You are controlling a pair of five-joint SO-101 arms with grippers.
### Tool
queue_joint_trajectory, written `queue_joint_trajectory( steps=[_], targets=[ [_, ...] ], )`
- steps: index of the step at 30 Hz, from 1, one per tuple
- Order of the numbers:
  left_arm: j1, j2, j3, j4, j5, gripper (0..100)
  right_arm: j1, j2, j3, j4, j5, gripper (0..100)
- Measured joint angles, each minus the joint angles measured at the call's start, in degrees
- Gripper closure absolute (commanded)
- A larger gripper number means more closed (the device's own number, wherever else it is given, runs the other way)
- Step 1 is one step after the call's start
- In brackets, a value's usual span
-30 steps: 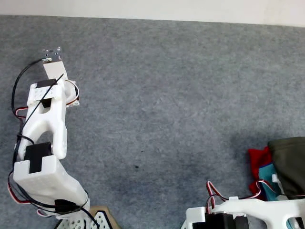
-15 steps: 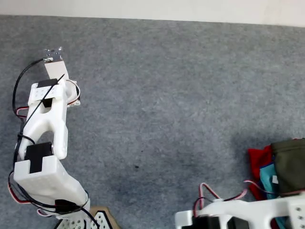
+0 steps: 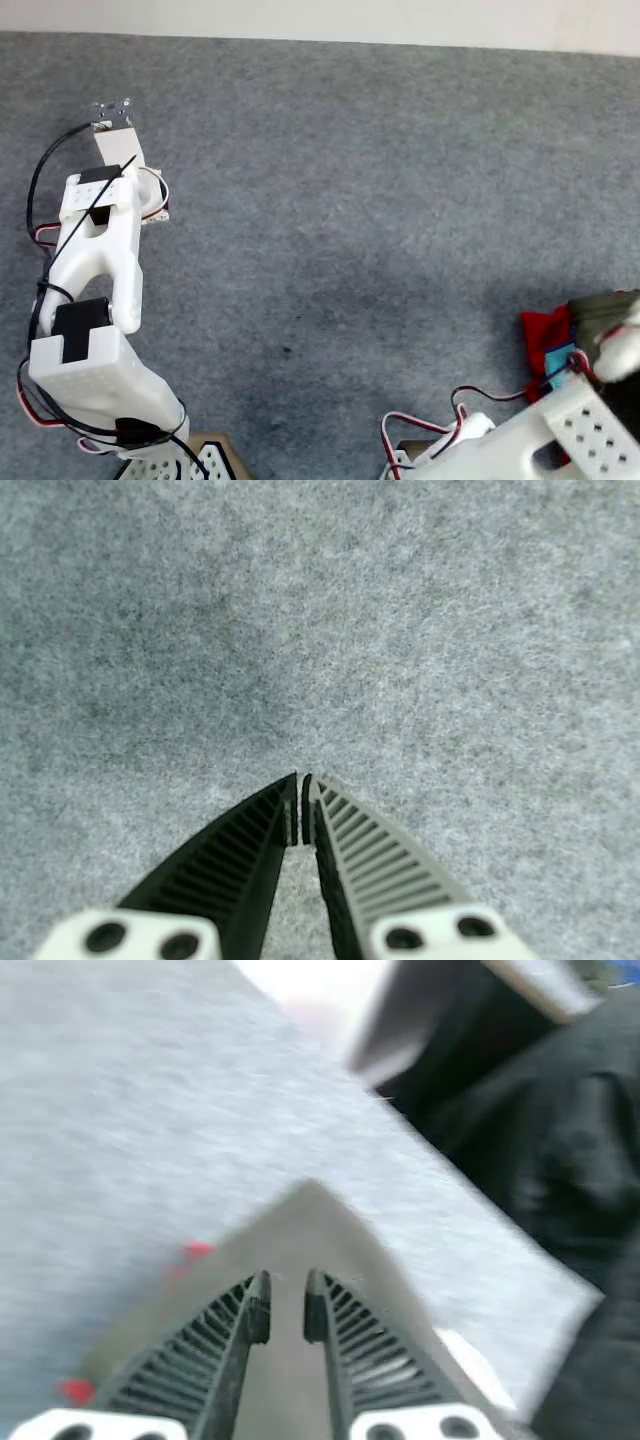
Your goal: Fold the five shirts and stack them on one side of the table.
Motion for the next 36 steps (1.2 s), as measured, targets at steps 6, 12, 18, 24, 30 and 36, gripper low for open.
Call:
queue_joint_trajectory(
  steps=[6,12,18,24,30,36],
  targets=[
    [0.0,0.0,0.0,0.0,0.0,96,-15.21,10.02,0.0,0.0,-13.45,94.0],
    [1.23,0.0,0.0,0.0,0.0,96,-33.58,18.73,0.0,-0.18,-24.79,94.0],
    [2.02,-0.09,-1.85,7.91,0.0,99,-45.98,25.58,0.09,1.58,-32.26,94.0],
    [2.02,-7.38,-2.37,16.88,0.0,99,-55.12,26.37,5.98,4.13,-32.79,94.3],
    [2.02,-25.93,6.24,20.13,0.0,99,-58.02,20.13,14.42,4.4,-32.88,94.3],
    [4.57,-52.57,23.12,20.13,0.0,99,-58.11,7.3,25.58,4.4,-32.88,94.3]
  ],
)
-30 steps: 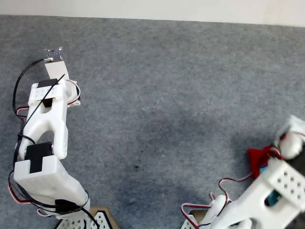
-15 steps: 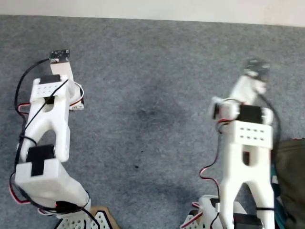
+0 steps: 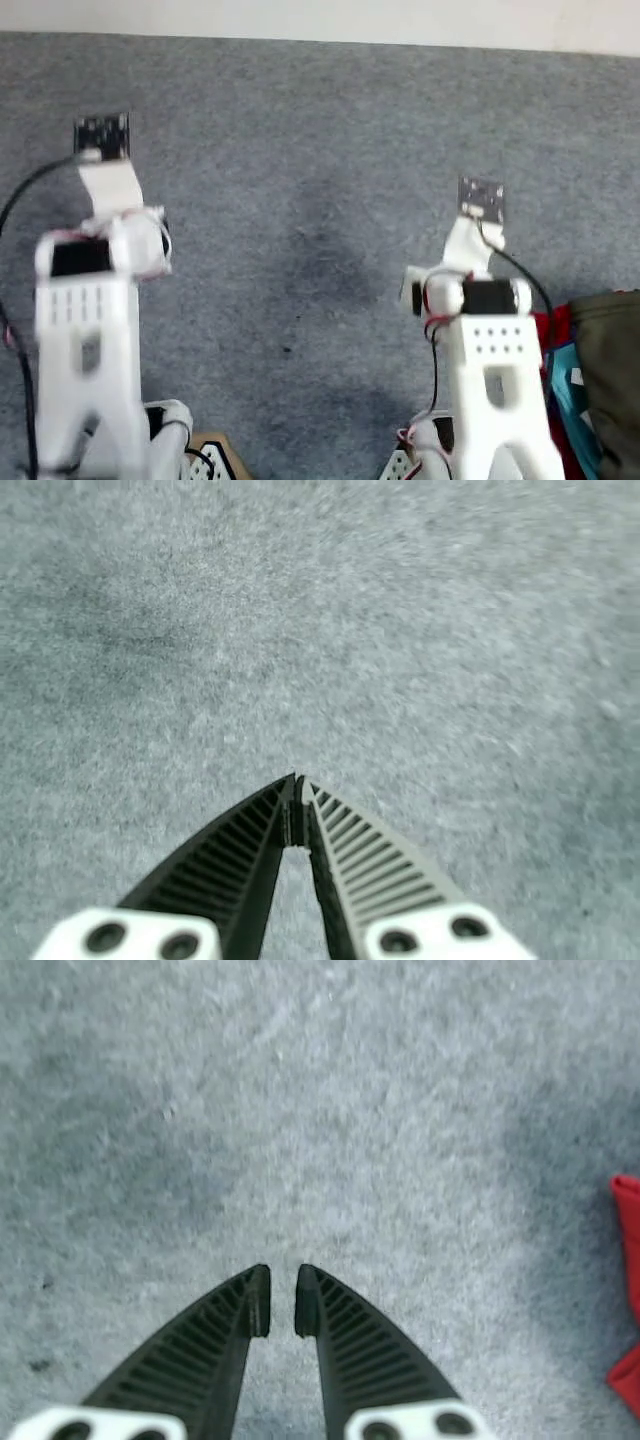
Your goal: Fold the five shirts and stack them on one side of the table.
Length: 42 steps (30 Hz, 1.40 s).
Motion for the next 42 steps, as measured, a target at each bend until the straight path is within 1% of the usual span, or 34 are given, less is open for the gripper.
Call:
queue_joint_trajectory(
  steps=[5,11,14,17,20,22,24,26,33,35,42],
  targets=[
    [0.18,-17.67,15.12,-1.14,0.0,99,0.0,-9.23,11.87,-2.81,0.0,94.3],
    [0.18,-34.64,32.88,-6.33,0.0,99,0.0,-21.63,26.02,-5.45,0.0,94.3],
    [0.18,-43.87,40.97,-7.3,0.0,99,0.0,-29.27,32.7,-5.45,0.0,94.3],
    [0.18,-54.07,47.82,-6.33,0.0,99,0.0,-37.63,40.09,-5.45,0.0,94.3],
    [0.35,-62.33,52.75,-1.23,0.0,99,0.0,-46.24,43.08,-3.16,0.0,94.3],
    [0.35,-63.3,53.36,0.62,0.0,99,-0.09,-51.87,43.08,-0.26,0.0,94.3],
    [0.35,-63.03,53.63,0.79,0.0,99,-0.09,-55.56,43.08,0.7,0.0,94.3],
    [0.35,-63.03,53.89,1.67,0.0,99,-0.09,-55.21,43.08,0.79,0.0,94.3],
    [0.35,-63.65,54.95,9.23,0.0,99,-0.09,-55.21,43.08,0.79,0.0,94.3],
    [0.35,-63.56,57.41,9.41,0.0,99,-0.09,-55.21,43.08,0.79,0.0,94.3],
    [0.35,-63.82,57.85,9.23,0.0,99,-0.09,-55.21,43.08,0.79,0.0,94.3]
  ],
)
